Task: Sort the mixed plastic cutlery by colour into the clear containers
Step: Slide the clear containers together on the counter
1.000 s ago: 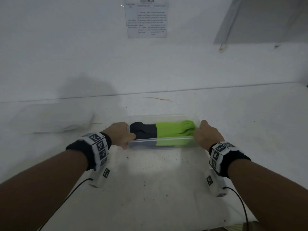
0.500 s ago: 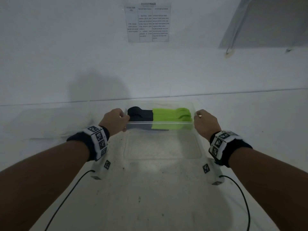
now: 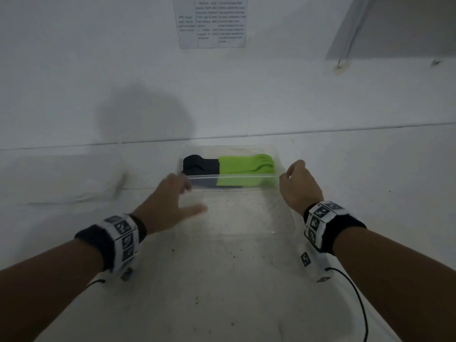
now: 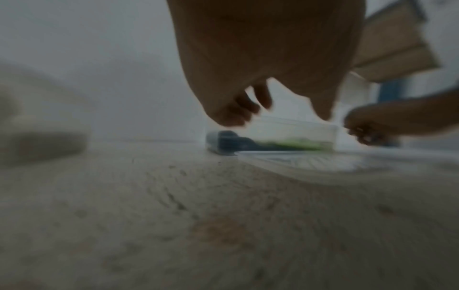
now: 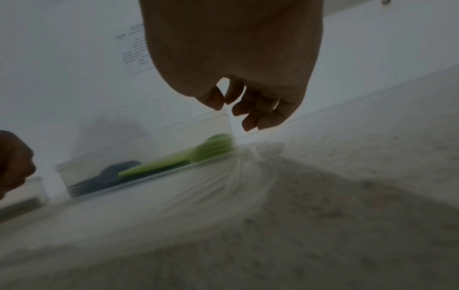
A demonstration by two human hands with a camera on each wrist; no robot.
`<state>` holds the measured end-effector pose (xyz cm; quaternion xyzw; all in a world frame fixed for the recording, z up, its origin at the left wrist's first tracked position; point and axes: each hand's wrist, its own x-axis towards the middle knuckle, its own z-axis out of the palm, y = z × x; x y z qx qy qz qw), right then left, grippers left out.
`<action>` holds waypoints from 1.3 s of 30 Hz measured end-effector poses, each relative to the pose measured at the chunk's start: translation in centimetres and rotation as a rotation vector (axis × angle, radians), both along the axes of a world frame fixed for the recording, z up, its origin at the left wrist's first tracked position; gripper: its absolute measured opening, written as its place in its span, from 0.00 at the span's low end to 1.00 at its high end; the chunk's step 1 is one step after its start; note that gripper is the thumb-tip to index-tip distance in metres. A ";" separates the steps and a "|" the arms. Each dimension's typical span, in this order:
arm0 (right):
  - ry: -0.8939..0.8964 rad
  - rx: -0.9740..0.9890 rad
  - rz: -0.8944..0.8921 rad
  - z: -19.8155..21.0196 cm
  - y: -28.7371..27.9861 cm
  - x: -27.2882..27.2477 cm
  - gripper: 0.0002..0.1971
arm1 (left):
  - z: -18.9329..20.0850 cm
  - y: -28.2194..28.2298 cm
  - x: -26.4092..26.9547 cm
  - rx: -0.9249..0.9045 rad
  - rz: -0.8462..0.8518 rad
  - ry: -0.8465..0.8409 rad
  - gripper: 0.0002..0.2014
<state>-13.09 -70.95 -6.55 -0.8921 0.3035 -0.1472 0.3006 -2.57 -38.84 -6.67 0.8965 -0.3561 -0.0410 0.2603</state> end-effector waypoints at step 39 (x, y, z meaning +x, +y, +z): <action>0.135 0.032 -0.061 2.6 -0.5 7.1 0.34 | 2.5 -5.8 8.0 -0.206 0.526 0.215 0.27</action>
